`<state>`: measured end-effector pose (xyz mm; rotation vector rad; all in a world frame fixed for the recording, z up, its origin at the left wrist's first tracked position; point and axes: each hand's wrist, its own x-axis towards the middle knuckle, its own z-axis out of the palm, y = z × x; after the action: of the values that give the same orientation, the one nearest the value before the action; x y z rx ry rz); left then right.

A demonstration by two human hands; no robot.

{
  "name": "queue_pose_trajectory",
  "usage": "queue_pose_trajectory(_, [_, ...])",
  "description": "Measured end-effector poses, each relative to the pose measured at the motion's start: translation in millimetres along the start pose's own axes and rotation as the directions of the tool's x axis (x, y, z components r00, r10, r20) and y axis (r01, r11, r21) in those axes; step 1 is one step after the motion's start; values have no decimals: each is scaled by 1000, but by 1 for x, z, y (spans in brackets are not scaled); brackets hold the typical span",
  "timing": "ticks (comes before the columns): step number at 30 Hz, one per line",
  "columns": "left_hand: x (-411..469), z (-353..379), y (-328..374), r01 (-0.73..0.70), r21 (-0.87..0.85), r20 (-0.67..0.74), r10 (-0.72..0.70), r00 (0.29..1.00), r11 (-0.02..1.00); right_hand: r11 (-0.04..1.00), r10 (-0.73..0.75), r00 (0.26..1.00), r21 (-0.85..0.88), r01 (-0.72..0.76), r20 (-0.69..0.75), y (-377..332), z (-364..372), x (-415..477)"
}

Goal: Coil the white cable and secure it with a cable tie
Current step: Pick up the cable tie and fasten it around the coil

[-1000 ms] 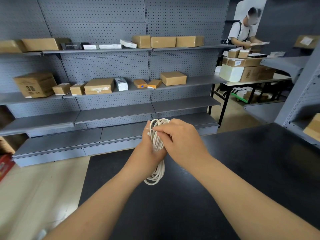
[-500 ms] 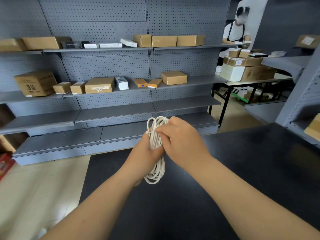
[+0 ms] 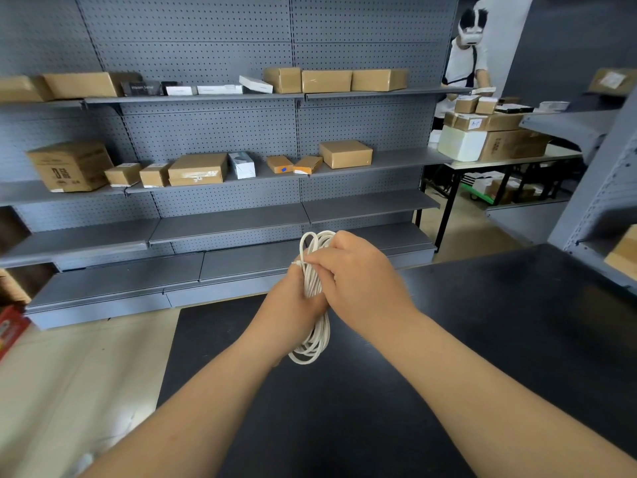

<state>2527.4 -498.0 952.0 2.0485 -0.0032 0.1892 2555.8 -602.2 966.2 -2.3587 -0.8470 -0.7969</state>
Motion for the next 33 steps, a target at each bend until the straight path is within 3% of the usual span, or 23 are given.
queue_pose_trajectory(8, [4, 0, -4, -89, 287, -10, 96, 995, 954, 999, 25, 998, 34, -27, 52, -1, 2, -1])
queue_pose_trajectory(15, [-4, -4, 4, -85, 131, 42, 80, 996, 988, 975, 108, 992, 186, -120, 72, -1, -8, 0])
queue_pose_trajectory(22, [-4, -10, 8, -35, -13, 11, 35, 999, 999, 963, 98, 994, 248, -107, 50, -7, -13, 7])
queue_pose_trajectory(33, [-9, -26, 22, -22, -43, -41, 20, 999, 999, 983, 35, 998, 182, -26, -47, -29, -16, 30])
